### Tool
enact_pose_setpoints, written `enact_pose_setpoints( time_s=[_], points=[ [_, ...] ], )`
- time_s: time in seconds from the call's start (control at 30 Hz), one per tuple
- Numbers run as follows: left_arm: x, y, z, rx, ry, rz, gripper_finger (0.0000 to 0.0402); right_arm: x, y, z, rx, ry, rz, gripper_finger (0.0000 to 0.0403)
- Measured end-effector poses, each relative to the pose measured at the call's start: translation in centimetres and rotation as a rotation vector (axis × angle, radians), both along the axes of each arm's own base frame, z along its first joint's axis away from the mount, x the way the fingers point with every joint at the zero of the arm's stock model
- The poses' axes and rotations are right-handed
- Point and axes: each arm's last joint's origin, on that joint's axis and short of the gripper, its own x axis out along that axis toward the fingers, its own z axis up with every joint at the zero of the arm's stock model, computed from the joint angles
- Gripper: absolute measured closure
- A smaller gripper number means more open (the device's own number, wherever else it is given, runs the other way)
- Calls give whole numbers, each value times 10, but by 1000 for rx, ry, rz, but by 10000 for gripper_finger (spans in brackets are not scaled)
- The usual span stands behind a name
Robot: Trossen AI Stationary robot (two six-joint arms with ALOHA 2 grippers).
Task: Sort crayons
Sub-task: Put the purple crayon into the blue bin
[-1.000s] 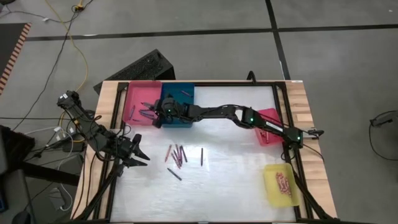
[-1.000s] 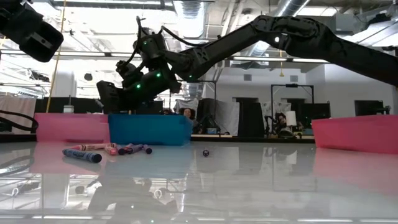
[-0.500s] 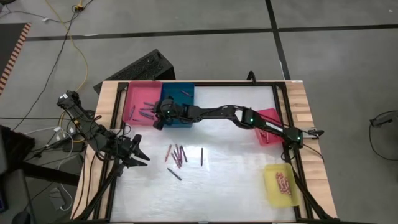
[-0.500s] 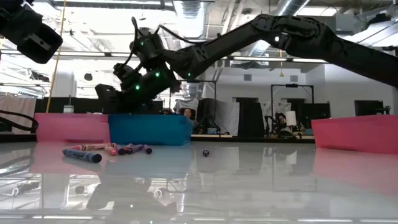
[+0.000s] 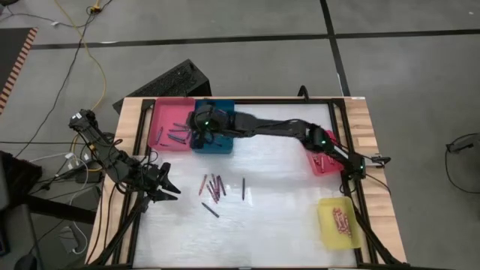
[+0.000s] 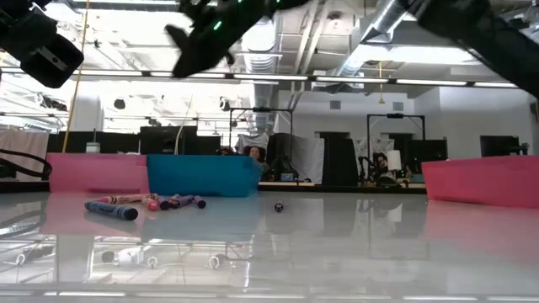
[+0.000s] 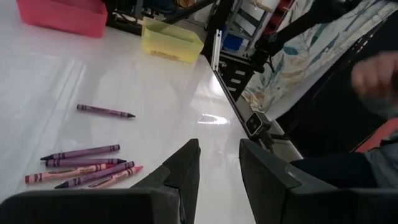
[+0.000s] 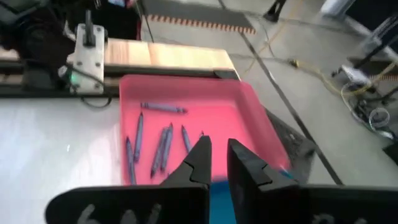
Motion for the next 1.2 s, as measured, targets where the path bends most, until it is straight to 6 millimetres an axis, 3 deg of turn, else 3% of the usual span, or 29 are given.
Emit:
enact_pose_setpoints(
  time_s=[0.27,0.53,0.7,0.87,1.03,1.2],
  points=[
    [0,0,0,-33,15,13,300,-79,23,77,96,116,-15,356],
    [0,0,0,-85,33,23,300,-149,52,102,303,305,-111,356],
    [1,2,-1,-107,37,83,300,-174,79,92,483,467,-274,356],
    [1,3,-2,-129,47,126,300,-173,122,71,535,494,-337,356],
    [0,4,-6,-150,100,145,300,-175,170,34,477,598,-377,356],
    [0,5,-11,-159,149,170,300,-182,204,-11,475,543,-559,356]
  ],
)
